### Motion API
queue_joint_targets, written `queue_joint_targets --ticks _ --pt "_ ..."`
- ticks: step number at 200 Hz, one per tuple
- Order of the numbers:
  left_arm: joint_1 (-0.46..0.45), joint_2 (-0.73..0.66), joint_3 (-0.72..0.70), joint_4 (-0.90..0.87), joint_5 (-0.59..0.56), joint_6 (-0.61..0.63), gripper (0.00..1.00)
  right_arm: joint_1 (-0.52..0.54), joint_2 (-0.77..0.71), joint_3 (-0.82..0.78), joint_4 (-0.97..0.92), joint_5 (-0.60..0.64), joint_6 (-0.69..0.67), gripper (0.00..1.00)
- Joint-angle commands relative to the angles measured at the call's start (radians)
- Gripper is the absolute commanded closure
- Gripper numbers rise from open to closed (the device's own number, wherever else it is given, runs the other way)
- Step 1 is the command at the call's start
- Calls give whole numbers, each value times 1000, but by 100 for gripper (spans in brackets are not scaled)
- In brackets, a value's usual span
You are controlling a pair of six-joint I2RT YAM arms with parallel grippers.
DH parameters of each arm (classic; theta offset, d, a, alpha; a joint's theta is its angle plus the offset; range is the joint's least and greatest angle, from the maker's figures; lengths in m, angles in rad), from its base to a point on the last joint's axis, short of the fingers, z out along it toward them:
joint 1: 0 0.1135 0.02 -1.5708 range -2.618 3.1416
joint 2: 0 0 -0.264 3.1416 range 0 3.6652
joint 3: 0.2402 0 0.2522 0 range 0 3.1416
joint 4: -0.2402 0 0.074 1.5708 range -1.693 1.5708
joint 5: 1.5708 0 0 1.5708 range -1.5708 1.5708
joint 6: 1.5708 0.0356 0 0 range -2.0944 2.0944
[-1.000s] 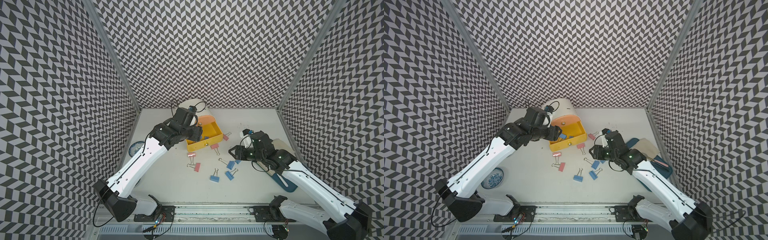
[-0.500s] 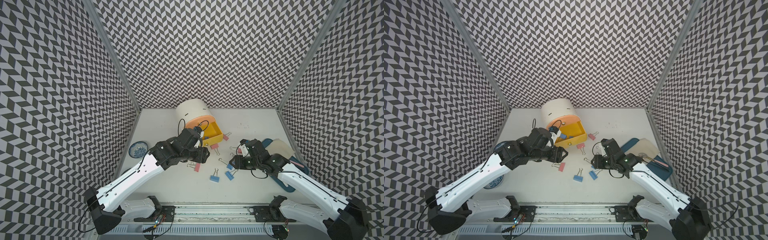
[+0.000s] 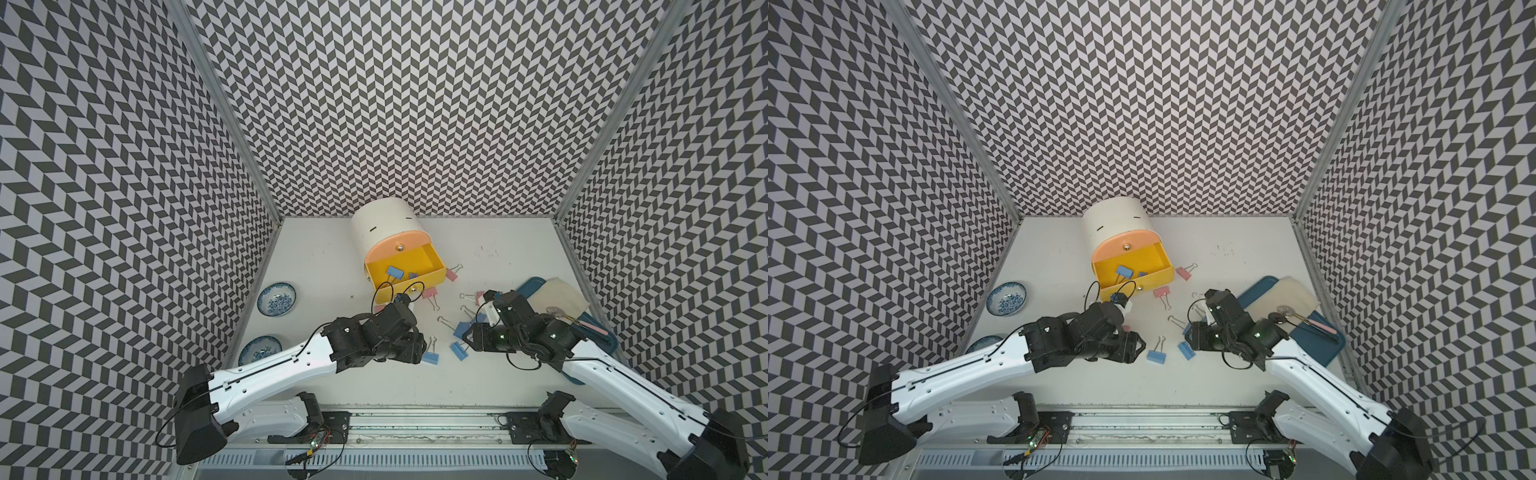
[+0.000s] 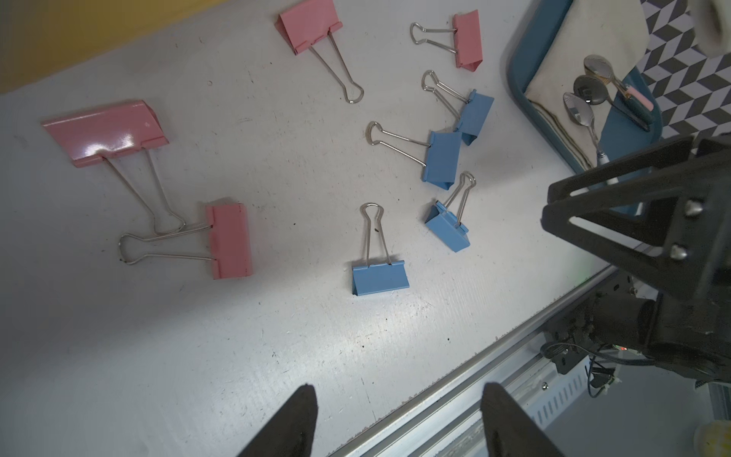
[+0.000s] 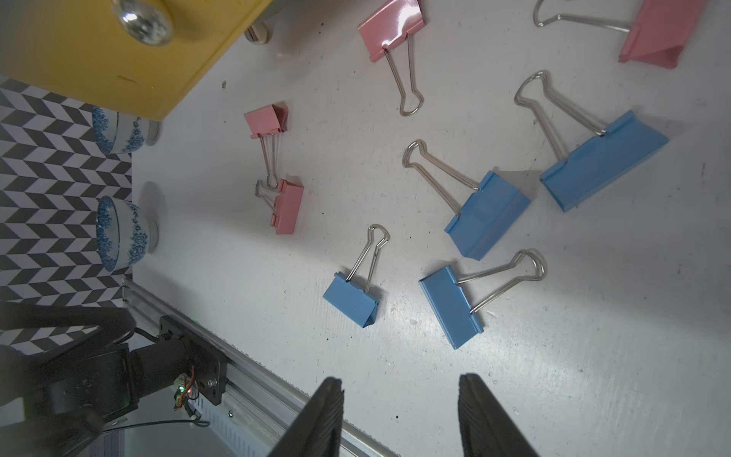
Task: Put the binder clips in the drawer according to color
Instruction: Pick up the binder clip at the center of the board.
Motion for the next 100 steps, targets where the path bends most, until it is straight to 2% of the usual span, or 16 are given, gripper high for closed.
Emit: queue_joint_targets --ticks 1,100 --pt "-24 24 -31 101 -28 -28 30 7 -42 -12 -8 17 14 48" --pt "-103 277 -42 197 -127 8 28 7 -115 -23 -75 15 5 48"
